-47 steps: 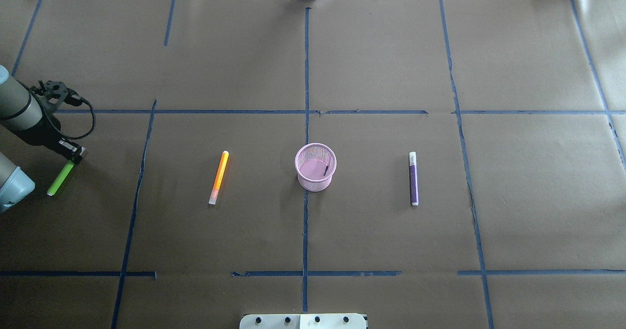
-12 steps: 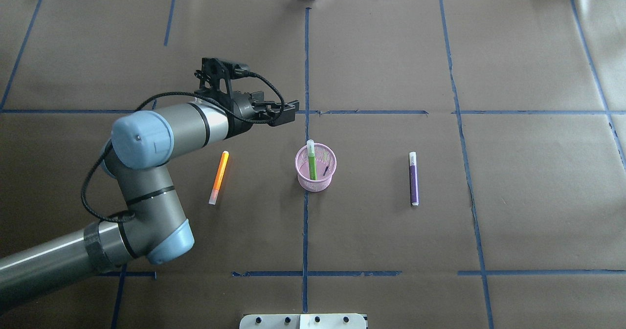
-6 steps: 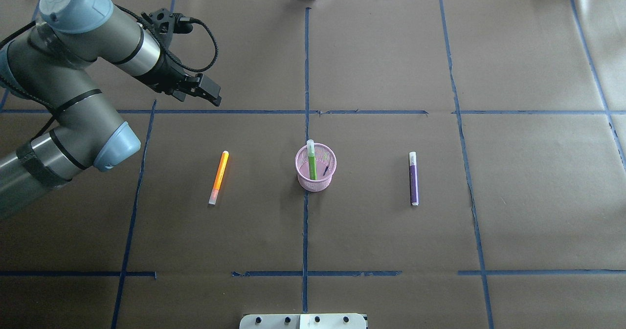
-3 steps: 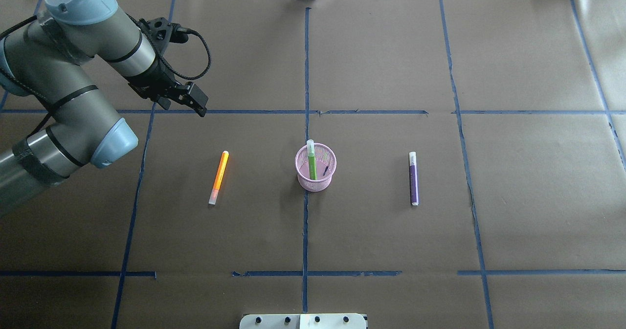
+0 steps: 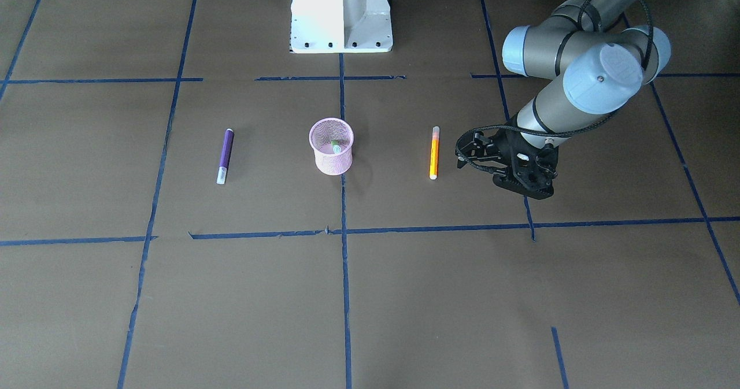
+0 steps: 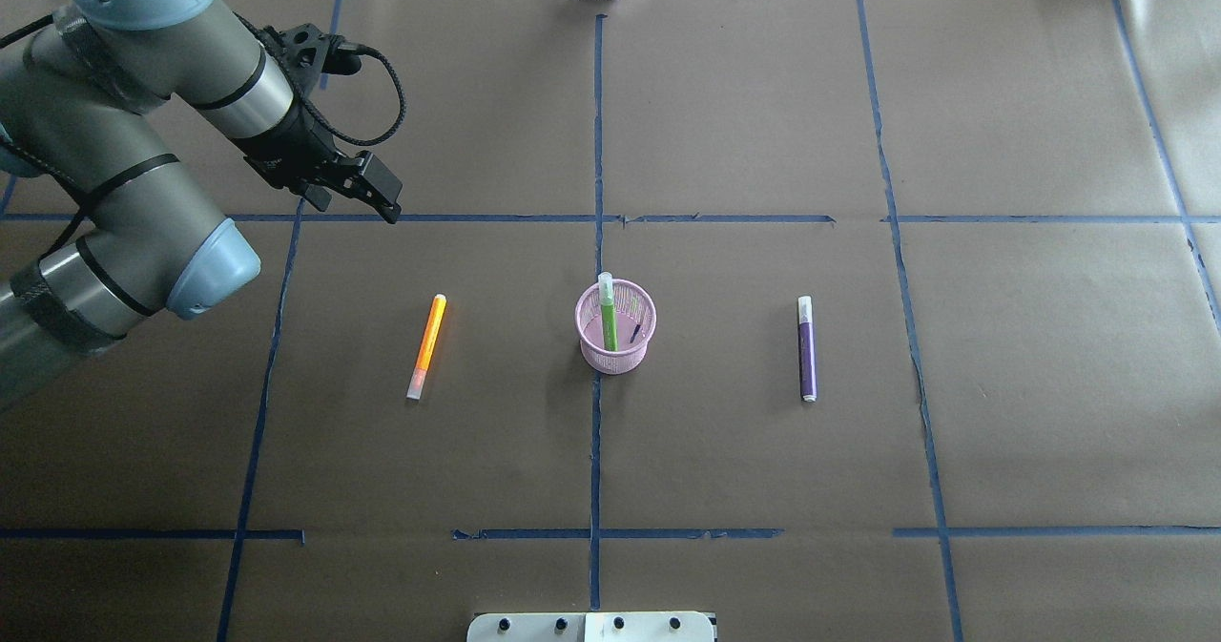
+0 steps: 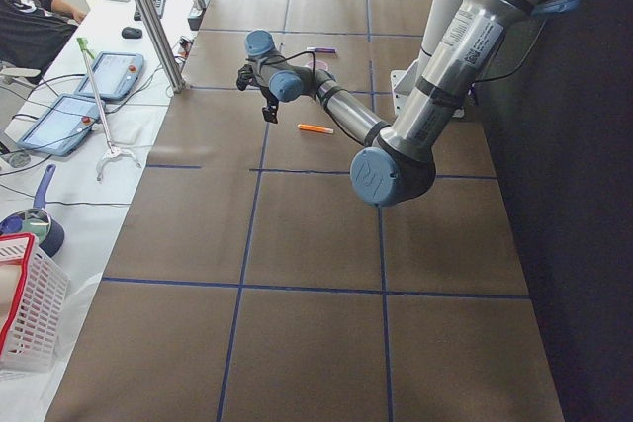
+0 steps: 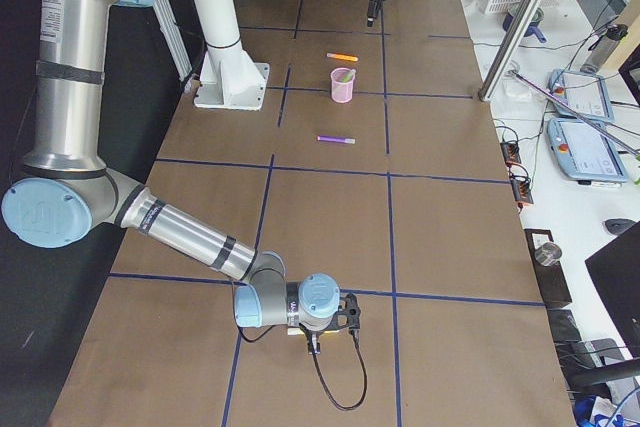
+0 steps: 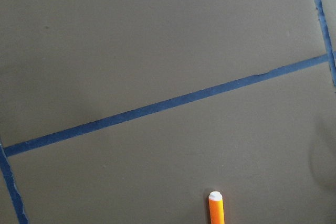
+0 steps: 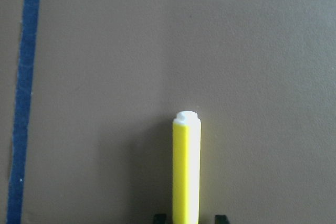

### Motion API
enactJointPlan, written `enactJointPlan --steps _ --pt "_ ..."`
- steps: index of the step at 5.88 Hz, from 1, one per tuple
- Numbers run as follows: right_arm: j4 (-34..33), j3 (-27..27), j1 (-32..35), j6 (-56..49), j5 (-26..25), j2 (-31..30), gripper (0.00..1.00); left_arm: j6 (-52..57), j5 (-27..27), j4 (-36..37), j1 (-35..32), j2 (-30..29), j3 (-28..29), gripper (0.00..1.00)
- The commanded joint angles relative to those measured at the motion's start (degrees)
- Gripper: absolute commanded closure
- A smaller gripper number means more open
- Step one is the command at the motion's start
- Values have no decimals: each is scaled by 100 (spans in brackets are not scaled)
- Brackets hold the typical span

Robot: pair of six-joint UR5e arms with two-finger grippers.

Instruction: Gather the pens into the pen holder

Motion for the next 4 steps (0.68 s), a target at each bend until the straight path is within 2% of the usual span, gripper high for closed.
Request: enactJointPlan --steps 1,2,4 --pt "0 0 -9 0 -8 0 77 0 -108 1 -63 4 -13 0" --pt "0 0 0 0 -17 0 86 0 -109 1 -64 12 -5 0" --pt "35 87 0 -35 0 9 91 0 -118 70 -46 39 13 0"
